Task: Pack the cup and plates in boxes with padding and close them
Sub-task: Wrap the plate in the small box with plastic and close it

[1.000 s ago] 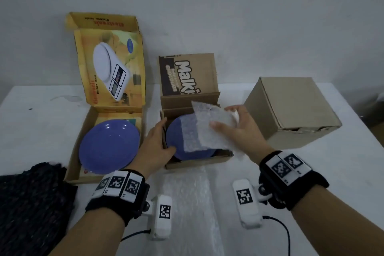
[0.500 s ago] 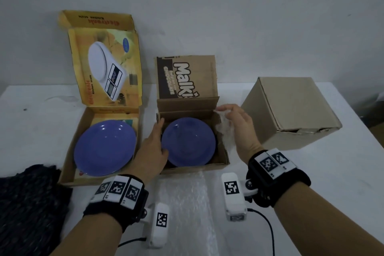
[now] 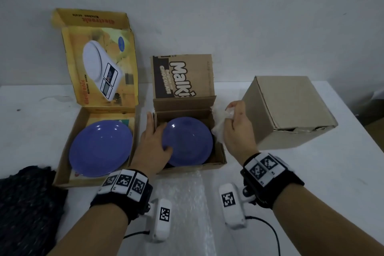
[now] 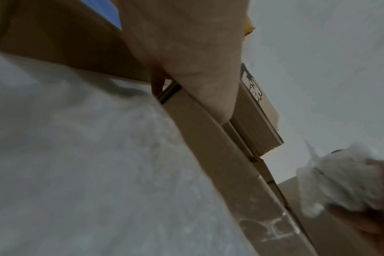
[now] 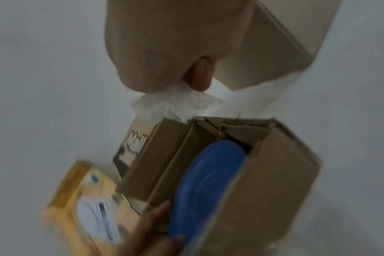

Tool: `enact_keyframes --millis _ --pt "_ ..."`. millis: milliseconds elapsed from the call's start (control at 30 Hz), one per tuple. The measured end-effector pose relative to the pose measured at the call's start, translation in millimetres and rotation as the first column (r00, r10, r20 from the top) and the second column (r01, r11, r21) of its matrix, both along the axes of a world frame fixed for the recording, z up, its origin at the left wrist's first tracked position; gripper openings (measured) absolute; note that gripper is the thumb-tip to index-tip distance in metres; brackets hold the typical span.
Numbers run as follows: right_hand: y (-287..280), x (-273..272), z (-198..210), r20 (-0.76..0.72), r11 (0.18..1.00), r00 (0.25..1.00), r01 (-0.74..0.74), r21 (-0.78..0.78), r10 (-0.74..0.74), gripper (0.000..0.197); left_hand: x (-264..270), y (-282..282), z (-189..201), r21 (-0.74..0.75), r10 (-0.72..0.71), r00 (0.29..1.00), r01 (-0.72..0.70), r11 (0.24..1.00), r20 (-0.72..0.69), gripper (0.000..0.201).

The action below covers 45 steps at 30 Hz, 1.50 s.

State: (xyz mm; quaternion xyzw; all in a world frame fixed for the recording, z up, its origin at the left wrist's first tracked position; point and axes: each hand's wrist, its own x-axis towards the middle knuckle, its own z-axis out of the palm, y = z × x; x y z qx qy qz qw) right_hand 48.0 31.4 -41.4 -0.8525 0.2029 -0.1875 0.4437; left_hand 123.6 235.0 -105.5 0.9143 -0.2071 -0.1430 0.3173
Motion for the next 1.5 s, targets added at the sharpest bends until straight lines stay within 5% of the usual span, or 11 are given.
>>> enact_keyframes --millis 100,200,333,433,500,633,800,1000,1267,1367,1500 --pt "7 -17 -7 -0.014 0.934 0.960 -0.275 -0.228 0.279 0.035 3 -2 -4 0.004 0.016 1.000 -0.016 1.000 0.009 0.059" --pt "0 -28 -13 -0.324 0.761 0.817 -0.568 -0.313 0.477 0.038 4 -4 -9 0.011 0.034 0.999 -0.035 0.999 0.016 0.056" --pt "-14 -34 2 -0.586 0.356 0.676 -0.735 -0.577 0.447 0.044 4 -6 -9 0.042 0.054 0.998 -0.054 0.998 -0.007 0.062" --pt "-11 -25 16 -0.741 0.267 0.551 -0.834 -0.482 0.383 0.048 3 -7 -7 0.061 0.070 0.998 -0.069 0.996 -0.008 0.063" --pt "-5 -16 24 -0.804 0.262 0.480 -0.875 -0.408 0.351 0.035 4 -7 -8 0.057 0.066 0.998 -0.065 0.996 -0.004 0.062" --pt "12 3 25 -0.833 0.368 0.451 -0.869 -0.330 0.319 0.054 6 -6 -12 0.045 0.028 0.999 -0.029 0.999 0.018 0.059" --pt "28 10 5 -0.856 0.349 0.484 -0.845 -0.404 0.183 0.037 5 -7 -9 0.065 0.073 0.997 -0.072 0.995 -0.009 0.062" --pt "12 14 28 -0.898 0.283 0.332 -0.926 -0.251 0.289 0.019 4 -7 -13 0.036 0.079 0.997 -0.080 0.996 0.012 0.062" --pt "19 10 14 -0.867 0.291 0.447 -0.878 -0.379 0.221 0.046 1 -7 -8 0.060 0.104 0.995 -0.103 0.993 -0.009 0.065" --pt "11 10 15 -0.876 0.218 0.377 -0.921 -0.322 0.300 0.024 0 -8 -6 0.052 0.113 0.994 -0.113 0.992 0.000 0.064" --pt "1 6 24 -0.907 0.247 0.287 -0.945 -0.216 0.309 0.026 -2 -9 -5 0.062 0.114 0.993 -0.114 0.992 -0.004 0.063"
